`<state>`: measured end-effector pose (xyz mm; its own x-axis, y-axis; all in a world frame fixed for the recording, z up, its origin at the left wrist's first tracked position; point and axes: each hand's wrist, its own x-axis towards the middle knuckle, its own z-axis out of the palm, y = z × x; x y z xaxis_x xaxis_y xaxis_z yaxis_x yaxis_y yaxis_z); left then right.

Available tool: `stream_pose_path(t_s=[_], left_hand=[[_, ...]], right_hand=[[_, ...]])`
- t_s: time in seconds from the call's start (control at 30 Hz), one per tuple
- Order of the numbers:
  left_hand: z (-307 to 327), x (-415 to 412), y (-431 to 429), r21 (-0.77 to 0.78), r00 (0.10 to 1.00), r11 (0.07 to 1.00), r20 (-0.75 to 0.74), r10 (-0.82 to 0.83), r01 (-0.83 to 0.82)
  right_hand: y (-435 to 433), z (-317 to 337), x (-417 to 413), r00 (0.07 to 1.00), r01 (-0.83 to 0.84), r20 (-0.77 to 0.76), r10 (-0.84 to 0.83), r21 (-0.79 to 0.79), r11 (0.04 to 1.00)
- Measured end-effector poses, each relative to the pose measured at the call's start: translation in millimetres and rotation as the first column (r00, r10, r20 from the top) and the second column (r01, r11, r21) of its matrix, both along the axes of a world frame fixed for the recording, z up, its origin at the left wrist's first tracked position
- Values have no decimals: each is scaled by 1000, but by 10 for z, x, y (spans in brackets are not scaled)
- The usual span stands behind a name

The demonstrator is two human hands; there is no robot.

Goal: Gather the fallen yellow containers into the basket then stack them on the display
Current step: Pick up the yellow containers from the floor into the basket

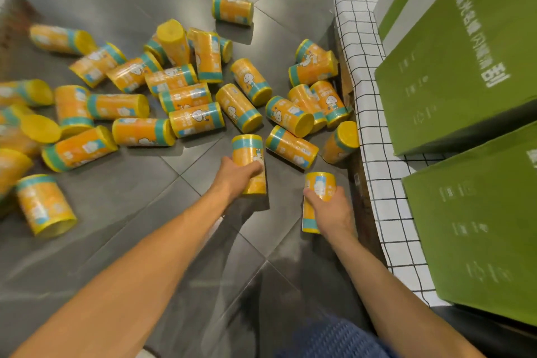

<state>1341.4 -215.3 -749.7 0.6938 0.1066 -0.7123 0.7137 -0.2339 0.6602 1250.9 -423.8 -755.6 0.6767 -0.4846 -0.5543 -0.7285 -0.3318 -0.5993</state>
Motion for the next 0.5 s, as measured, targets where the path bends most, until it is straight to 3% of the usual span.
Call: stream_pose_path(t_s=[0.1,0.27,0.5], left_hand=[[400,-72,236,-38,997,997,22,69,-68],[1321,-79,848,-54,972,986,165,166,-159],[2618,-292,1909,-63,851,939,406,333,-337]], right_hand=[[206,317,234,996,-30,86,19,137,990],[772,1202,697,971,-180,193,143,192,965],[1869,2448,994,849,-469,389,359,238,851]])
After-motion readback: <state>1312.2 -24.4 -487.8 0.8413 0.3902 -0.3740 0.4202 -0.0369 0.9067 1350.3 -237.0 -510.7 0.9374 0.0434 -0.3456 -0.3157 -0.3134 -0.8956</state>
